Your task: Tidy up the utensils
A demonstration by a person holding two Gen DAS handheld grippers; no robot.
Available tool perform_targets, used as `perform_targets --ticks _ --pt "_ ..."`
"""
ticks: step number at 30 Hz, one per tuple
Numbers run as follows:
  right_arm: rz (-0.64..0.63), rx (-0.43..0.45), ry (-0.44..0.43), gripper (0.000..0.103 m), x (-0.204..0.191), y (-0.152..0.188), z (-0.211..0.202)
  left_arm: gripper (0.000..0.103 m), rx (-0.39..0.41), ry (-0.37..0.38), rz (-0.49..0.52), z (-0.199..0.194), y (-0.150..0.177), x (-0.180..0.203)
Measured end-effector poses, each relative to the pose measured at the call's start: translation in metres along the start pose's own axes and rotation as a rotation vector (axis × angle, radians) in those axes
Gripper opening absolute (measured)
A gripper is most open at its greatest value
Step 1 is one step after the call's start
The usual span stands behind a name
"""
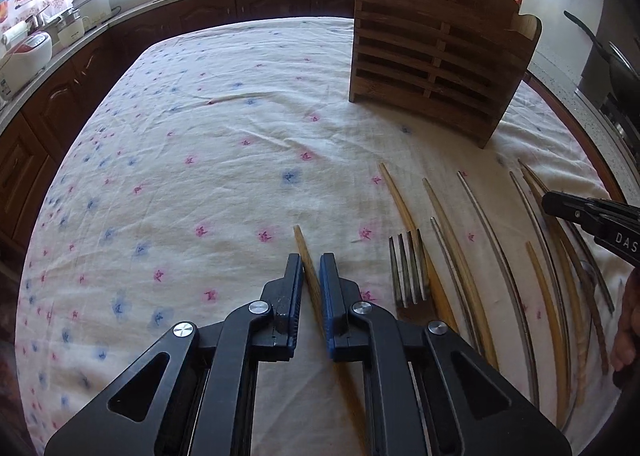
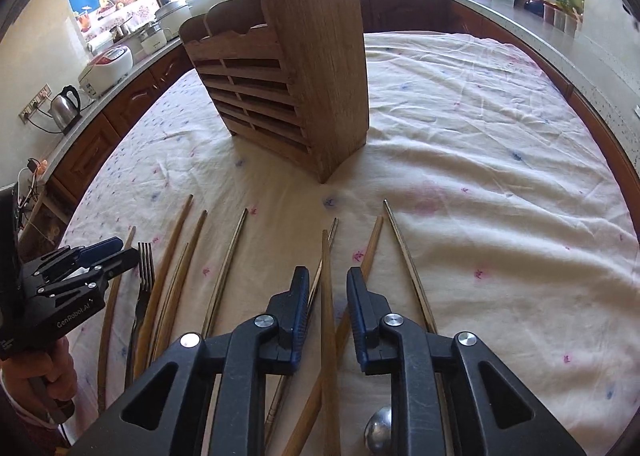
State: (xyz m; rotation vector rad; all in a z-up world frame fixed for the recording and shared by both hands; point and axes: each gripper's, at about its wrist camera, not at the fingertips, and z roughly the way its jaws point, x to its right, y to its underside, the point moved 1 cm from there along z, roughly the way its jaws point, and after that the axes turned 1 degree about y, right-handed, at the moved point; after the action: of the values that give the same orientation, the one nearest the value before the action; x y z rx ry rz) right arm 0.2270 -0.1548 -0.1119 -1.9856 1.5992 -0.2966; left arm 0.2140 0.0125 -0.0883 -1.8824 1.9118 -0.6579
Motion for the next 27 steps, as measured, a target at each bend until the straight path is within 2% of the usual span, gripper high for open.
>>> perform_targets --ticks 1,7,12,17,22,27 --pt "0.009 0.004 -0.006 0.005 0.002 -0.001 -0.002 0.007 -0.004 0.027 -0.010 0.000 -0.001 -0.002" --pt "0.049 0.067 -0.053 0.005 0.007 -0.003 -0.029 0.005 0.027 0.120 -0.046 -0.023 -0.001 -0.007" --pt "0.097 0.113 -0.121 0.005 0.006 -0.004 -0.059 0.005 0.088 0.195 -0.068 -0.062 -0.005 -0.011" --pt "0.089 0.190 -0.143 0.004 -0.004 -0.006 -0.102 0.005 0.173 0.255 -0.078 -0.109 -0.012 -0.015" --pt "0.085 0.280 -0.148 0.004 -0.009 -0.010 -0.145 0.005 0.261 0.298 -0.077 -0.151 -0.019 -0.017" --pt "0.100 0.374 -0.146 0.004 -0.009 -0.016 -0.176 0.005 0.328 0.312 -0.078 -0.175 -0.029 -0.020"
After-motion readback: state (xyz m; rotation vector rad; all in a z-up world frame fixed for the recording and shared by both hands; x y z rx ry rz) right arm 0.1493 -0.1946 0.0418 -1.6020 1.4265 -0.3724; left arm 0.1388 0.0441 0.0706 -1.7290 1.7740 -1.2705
